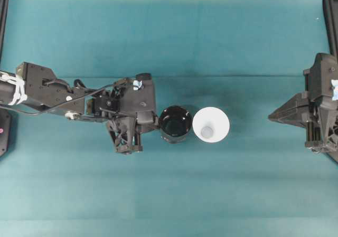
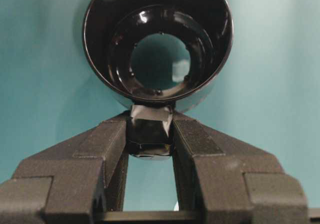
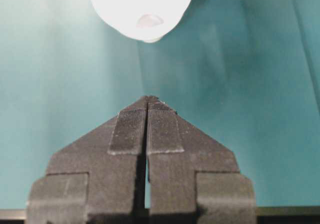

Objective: Put a paper cup into the cup holder on your left arm.
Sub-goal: 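Slide the black mug rightward toward the white paper cup with left gripper, then open the left gripper and release the mug handle, then move the right gripper to the white paper cup and grasp its rim, then lift the white cup with the right gripper over the black mug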

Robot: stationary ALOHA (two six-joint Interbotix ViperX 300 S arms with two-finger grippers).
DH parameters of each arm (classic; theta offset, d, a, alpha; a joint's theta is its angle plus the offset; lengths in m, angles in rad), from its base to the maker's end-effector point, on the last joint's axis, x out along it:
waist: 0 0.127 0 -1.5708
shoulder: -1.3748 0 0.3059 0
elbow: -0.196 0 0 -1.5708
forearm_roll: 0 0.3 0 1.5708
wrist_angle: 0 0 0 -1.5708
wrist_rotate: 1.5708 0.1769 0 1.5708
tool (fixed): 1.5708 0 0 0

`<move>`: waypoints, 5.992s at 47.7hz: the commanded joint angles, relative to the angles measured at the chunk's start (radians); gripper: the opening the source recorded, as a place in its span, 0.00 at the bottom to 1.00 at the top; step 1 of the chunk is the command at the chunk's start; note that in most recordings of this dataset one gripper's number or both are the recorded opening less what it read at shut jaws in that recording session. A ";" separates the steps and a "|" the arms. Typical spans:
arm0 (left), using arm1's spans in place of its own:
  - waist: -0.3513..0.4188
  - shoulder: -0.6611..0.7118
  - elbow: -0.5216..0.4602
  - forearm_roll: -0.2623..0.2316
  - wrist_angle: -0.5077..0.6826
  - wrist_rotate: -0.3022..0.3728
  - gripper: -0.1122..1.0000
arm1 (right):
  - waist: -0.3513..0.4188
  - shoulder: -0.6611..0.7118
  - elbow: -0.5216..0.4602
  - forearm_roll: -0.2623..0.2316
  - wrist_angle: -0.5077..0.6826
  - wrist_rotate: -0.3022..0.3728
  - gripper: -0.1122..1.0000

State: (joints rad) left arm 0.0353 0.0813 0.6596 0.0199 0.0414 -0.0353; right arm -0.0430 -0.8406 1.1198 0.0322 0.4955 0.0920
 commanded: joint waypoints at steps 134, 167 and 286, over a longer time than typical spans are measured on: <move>-0.011 -0.261 0.114 0.002 0.137 -0.014 0.90 | -0.083 0.385 -0.250 -0.031 0.035 0.000 0.87; -0.011 -0.262 0.120 0.002 0.138 -0.014 0.90 | -0.095 0.617 -0.399 -0.055 0.018 0.002 0.90; 0.000 -0.255 0.126 0.002 0.132 -0.017 0.90 | -0.112 0.695 -0.742 0.100 0.313 0.006 0.06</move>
State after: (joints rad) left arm 0.0353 -0.1687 0.7977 0.0199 0.1810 -0.0522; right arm -0.1580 -0.1580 0.4326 0.1273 0.8115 0.0920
